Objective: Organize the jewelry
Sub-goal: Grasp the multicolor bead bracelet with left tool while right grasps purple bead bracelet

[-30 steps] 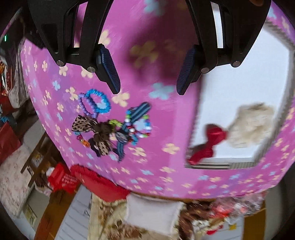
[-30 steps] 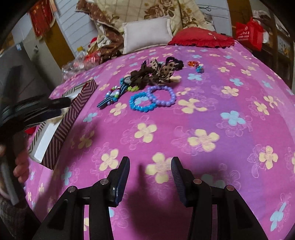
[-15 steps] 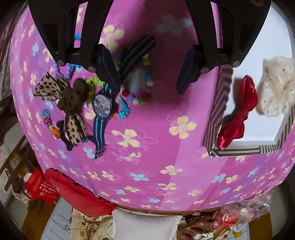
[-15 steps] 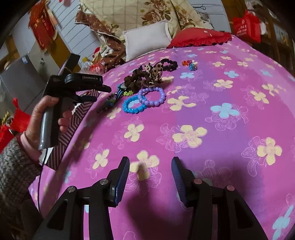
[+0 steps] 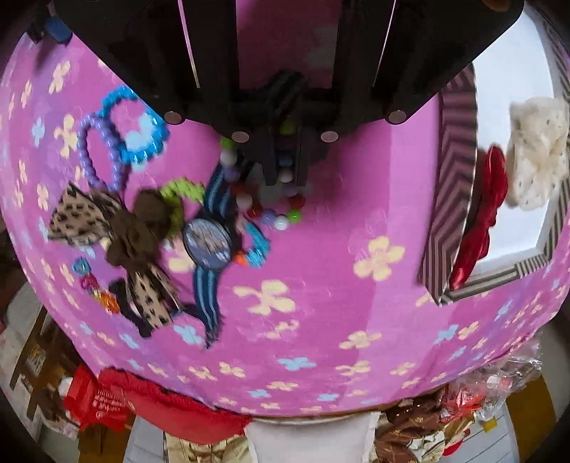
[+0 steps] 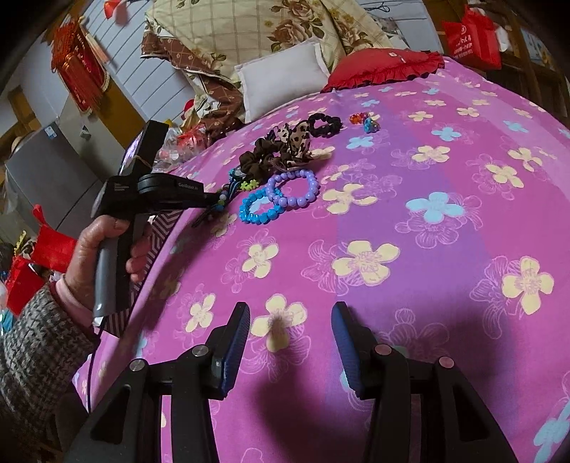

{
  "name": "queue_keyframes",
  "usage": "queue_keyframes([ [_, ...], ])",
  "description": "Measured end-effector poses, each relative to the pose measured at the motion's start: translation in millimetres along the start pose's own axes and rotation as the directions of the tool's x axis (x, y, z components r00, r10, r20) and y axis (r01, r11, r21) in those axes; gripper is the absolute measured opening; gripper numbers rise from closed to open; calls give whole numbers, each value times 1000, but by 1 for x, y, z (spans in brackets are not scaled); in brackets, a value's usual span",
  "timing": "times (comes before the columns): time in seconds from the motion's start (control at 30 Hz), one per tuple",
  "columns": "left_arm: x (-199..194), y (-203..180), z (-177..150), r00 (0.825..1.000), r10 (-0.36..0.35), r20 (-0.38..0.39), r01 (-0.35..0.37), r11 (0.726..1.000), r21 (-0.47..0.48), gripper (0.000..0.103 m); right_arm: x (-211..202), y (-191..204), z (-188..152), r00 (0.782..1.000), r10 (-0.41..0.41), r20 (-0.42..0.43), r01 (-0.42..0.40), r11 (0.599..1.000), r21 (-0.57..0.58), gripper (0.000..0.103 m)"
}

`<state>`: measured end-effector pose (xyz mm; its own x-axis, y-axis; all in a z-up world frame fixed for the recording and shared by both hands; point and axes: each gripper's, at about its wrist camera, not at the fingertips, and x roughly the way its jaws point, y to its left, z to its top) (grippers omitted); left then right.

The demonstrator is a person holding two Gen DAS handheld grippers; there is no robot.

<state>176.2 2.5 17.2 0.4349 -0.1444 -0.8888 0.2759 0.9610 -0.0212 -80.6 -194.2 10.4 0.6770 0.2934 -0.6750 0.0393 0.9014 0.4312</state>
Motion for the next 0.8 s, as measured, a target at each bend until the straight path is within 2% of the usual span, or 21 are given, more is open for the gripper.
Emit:
queue_keyframes([
  [0.13, -19, 4, -32, 999, -40, -24, 40, 999, -19, 8, 0, 2, -1, 1000, -13, 2, 13, 1000, -12, 46],
  [0.33, -65, 13, -121, 994, -110, -9, 109, 994, -26, 8, 2, 6, -1, 999, -34, 4, 34, 999, -34, 48],
  [0.43, -76, 11, -148, 993, -114, 17, 114, 994, -3, 8, 3, 11, -1, 998, -66, 5, 66, 996, -60, 48],
  [0.53, -78, 16, -155, 989, -141, 37, 142, 990, -16, 8, 7, 20, -2, 993, -122, -4, 121, 987, -108, 48],
  [0.6, -77, 20, -152, 985, -170, 41, 172, 984, -37, 8, 12, 34, -1, 981, -193, -25, 185, 965, -184, 48],
  [0.7, -73, 25, -146, 976, -212, 59, 215, 976, -45, 8, 14, 54, 7, 973, -230, -20, 216, 938, -270, 48],
  [0.8, -71, 26, -144, 969, -235, 74, 238, 971, -35, 8, 18, 61, 36, 966, -257, -4, 248, 937, -248, 48],
])
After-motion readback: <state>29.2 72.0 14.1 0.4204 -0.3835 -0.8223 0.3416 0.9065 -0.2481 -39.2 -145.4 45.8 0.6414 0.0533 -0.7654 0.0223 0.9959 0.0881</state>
